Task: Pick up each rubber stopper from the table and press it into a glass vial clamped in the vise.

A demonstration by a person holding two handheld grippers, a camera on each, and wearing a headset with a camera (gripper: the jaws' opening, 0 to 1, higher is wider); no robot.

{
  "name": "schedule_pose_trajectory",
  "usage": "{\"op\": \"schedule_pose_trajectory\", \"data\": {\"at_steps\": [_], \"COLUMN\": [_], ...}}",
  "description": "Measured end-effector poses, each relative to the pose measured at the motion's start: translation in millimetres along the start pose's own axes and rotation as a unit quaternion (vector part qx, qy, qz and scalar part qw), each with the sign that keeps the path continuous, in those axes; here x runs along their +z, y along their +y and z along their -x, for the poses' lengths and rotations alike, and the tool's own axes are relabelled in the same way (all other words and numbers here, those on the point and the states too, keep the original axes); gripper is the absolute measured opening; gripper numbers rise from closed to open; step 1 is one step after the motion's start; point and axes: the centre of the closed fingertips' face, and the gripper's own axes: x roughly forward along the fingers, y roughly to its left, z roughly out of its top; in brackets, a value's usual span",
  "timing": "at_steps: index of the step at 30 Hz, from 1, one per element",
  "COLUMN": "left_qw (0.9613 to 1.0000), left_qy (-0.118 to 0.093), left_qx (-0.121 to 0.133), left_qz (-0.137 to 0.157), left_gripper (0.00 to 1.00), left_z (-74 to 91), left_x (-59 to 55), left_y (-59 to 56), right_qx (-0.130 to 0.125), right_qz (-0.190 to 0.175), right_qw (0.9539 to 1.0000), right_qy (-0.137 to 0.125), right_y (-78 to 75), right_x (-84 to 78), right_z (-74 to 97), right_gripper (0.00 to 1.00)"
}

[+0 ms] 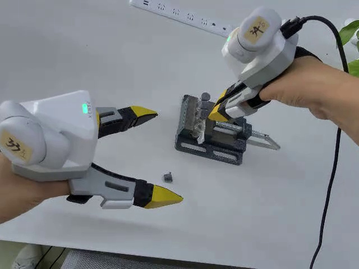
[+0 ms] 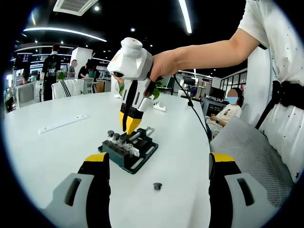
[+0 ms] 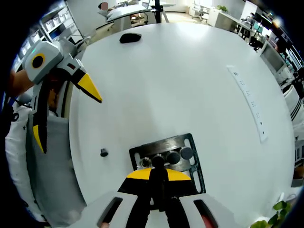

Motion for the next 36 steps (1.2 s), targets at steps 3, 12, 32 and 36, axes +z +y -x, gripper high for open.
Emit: {"op": "schedule_pose_trajectory", "data": {"at_steps": [3, 12, 32, 36], "left_qw": [1.0000, 1.0000, 1.0000, 1.0000], "left_qy": [0.001, 0.003, 0.005, 0.004], "left_qx": [0.000, 0.000, -0.001, -0.002], "left_qz": [0.000, 0.001, 0.004, 0.004], "left_gripper": [0.85, 0.85, 0.84, 0.84], "left_z": [0.0, 1.3, 0.3, -0.1], "left_x": [-0.2, -2.3, -3.8, -4.1], "left_y": [-0.2, -0.4, -0.8, -0.9], "right_qx": [-0.001, 0.000, -0.001, -0.001], "right_qz": [0.003, 0.017, 0.023, 0.022], "right_qw": [1.0000, 0.9997, 0.9997, 0.9997], "right_qy": [-0.007, -0.015, -0.011, -0.011], "right_y": [0.5, 1.4, -2.4, -1.5], "right_x": [2.2, 9.2, 7.6, 7.5], "right_z": [0.0, -4.8, -15.1, -14.4], "right_gripper": [0.05, 0.03, 0.01, 0.00]}}
